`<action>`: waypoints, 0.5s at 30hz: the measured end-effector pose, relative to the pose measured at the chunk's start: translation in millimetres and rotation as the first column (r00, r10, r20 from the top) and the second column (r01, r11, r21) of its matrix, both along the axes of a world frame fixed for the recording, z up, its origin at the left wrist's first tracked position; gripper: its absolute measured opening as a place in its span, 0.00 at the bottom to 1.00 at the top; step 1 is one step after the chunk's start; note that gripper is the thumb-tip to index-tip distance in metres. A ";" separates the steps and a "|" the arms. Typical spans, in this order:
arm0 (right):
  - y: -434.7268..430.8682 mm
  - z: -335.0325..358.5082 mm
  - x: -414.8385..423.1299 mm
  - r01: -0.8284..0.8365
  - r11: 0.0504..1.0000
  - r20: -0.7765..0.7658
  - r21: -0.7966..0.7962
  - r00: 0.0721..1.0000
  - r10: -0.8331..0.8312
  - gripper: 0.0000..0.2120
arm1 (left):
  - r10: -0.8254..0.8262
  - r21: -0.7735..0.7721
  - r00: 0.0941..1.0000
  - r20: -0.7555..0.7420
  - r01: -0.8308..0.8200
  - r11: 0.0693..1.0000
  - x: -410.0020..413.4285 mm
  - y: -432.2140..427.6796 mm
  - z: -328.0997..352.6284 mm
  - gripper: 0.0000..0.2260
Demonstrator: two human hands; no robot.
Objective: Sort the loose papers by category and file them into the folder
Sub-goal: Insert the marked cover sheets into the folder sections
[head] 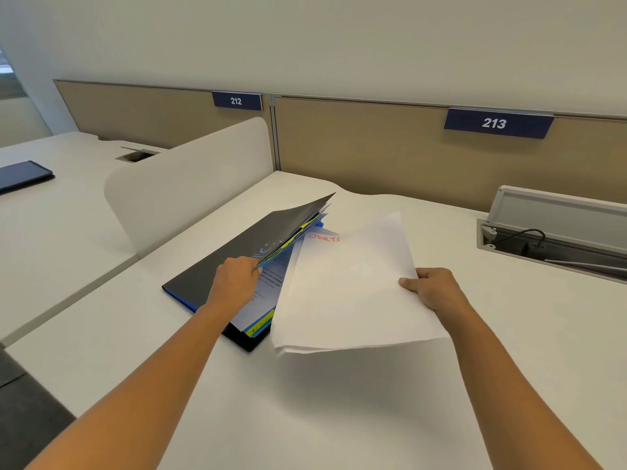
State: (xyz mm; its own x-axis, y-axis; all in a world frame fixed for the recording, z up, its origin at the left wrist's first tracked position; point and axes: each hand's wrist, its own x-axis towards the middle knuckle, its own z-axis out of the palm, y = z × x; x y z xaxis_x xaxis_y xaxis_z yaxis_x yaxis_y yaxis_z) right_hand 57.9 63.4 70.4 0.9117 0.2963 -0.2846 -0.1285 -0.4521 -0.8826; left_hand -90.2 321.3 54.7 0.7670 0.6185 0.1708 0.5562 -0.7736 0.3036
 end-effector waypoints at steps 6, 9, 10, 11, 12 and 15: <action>43.5 7.9 -0.9 0.054 0.998 0.090 -0.023 0.995 -0.051 0.11 | -0.022 0.022 1.000 -0.018 0.022 1.000 2.2 1.4 0.2 0.13; 68.6 5.4 -11.2 0.078 0.996 0.141 -0.031 0.987 -0.073 0.05 | -0.018 0.033 0.999 -0.044 0.020 0.999 3.8 0.7 -0.3 0.14; 76.2 2.7 -16.2 0.083 0.996 0.155 -0.036 0.985 -0.076 0.05 | -0.018 0.034 0.999 -0.048 0.019 0.999 4.2 0.8 -1.0 0.14; 82.9 -1.0 -22.3 0.094 0.995 0.163 -0.035 0.983 -0.087 0.06 | -0.019 0.036 0.999 -0.050 0.020 0.999 4.5 0.9 -2.0 0.14; 89.8 -4.8 -28.7 0.113 0.993 0.163 -0.021 0.981 -0.108 0.10 | -0.019 0.039 0.998 -0.053 0.021 0.999 4.5 0.8 -3.2 0.13; 105.6 -14.8 -46.7 0.183 0.980 0.111 0.084 0.975 -0.191 0.16 | -0.014 0.051 0.999 -0.045 0.016 0.999 3.6 -0.1 -5.9 0.13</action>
State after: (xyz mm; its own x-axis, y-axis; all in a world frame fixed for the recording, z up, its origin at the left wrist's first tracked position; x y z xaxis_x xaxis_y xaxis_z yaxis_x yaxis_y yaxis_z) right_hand 11.3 169.0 55.6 0.9787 0.1333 -0.1562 -0.0983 -0.3641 -0.9261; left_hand -86.5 321.2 48.8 0.7838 0.5980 0.1675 0.5563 -0.7959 0.2389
